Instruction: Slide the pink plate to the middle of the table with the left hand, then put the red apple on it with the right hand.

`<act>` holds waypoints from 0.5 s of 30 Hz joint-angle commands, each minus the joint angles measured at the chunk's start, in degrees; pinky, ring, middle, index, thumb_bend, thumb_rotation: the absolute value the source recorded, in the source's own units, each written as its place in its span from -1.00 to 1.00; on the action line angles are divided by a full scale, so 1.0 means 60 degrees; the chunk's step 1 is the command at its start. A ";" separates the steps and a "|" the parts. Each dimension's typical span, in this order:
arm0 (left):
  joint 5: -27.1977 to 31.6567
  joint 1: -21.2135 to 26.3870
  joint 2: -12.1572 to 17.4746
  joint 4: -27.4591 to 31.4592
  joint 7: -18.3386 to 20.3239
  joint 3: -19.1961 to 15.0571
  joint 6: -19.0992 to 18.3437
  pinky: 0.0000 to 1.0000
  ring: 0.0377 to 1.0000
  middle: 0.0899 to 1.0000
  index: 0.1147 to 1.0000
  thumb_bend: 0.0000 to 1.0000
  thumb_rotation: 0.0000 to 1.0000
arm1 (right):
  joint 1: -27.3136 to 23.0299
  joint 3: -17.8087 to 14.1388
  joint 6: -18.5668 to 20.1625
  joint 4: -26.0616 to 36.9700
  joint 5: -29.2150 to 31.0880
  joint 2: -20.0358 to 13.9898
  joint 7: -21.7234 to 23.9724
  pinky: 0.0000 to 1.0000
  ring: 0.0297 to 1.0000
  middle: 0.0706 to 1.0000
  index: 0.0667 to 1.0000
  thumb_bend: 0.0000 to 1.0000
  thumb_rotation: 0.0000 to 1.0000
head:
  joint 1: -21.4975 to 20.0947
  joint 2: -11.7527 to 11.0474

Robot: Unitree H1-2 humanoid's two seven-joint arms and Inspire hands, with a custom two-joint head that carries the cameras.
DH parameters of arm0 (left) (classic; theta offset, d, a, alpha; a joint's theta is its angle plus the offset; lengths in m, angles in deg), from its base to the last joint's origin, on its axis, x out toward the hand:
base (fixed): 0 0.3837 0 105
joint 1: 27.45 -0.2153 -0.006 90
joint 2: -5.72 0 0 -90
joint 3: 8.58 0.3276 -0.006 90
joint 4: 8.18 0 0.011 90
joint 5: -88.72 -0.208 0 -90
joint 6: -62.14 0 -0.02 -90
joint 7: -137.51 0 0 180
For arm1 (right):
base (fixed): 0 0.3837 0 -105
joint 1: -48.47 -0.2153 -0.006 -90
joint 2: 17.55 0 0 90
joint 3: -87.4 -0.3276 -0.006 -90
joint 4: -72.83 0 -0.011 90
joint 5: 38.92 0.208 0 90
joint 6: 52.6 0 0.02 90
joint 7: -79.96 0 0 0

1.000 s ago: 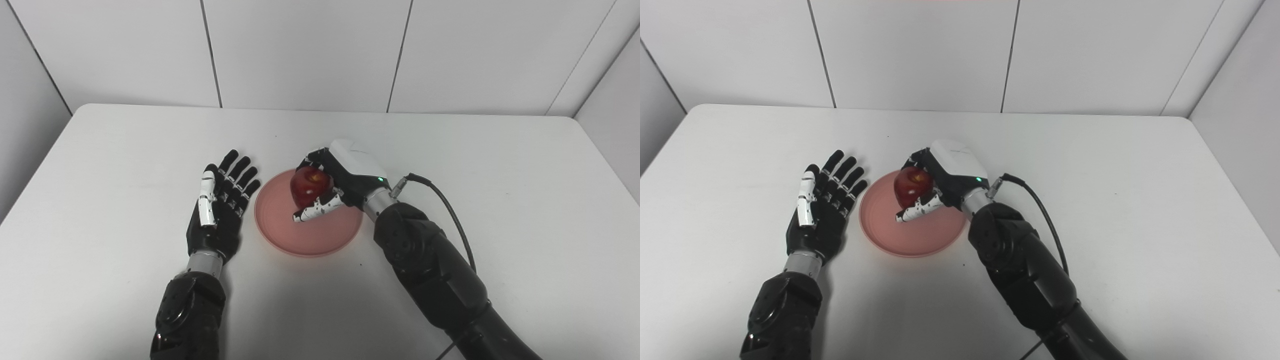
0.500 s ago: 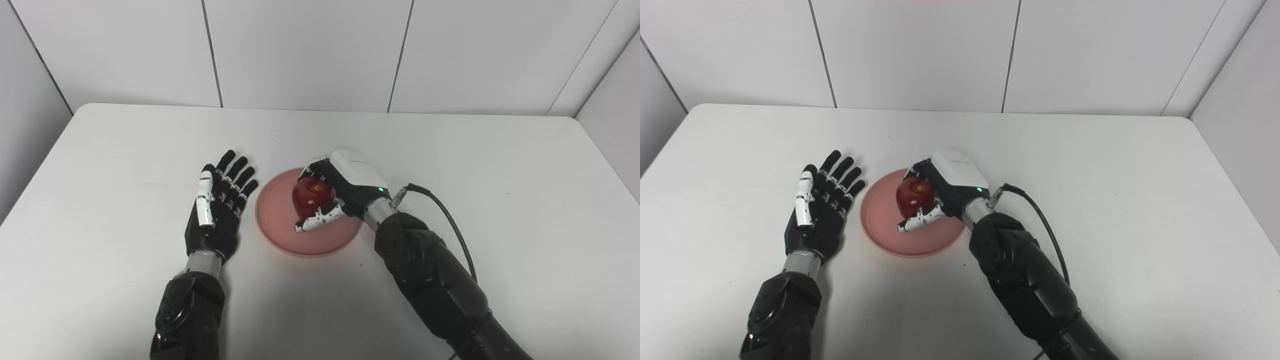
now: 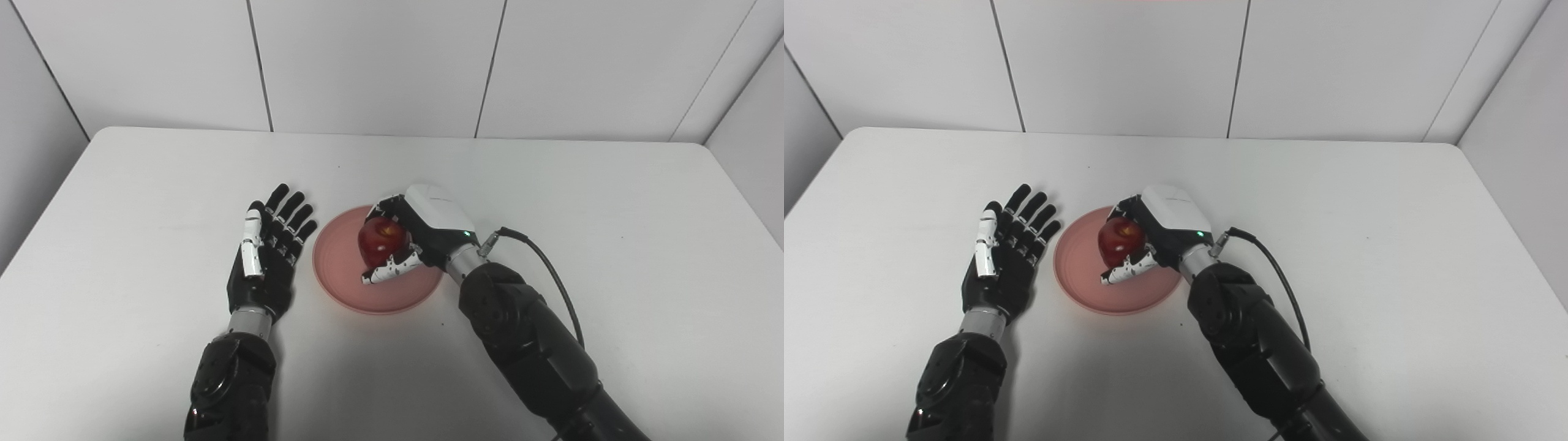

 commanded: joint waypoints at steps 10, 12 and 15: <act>0.0048 0.0254 -0.0076 0.0246 0.0121 0.0077 0.0280 0.77 0.75 0.72 0.68 -0.31 1.00 | -0.0207 0.0007 -0.0040 0.0282 -0.0313 0.0030 0.0114 -0.33 -0.05 0.15 0.22 0.59 -0.33 | 0.0001 -0.0018; 0.0024 0.0258 -0.0053 0.0192 0.0161 0.0091 0.0339 0.77 0.75 0.72 0.68 -0.31 1.00 | -0.0222 0.0064 -0.0052 0.0377 -0.0430 -0.0037 0.0262 -0.08 0.24 0.42 0.46 0.82 -0.15 | 0.0009 -0.0019; 0.0024 0.0264 -0.0038 0.0156 0.0188 0.0100 0.0359 0.77 0.75 0.72 0.68 -0.31 1.00 | -0.0222 0.0061 -0.0077 0.0494 -0.0474 -0.0103 0.0493 0.04 0.37 0.55 0.57 0.90 -0.08 | 0.0010 -0.0033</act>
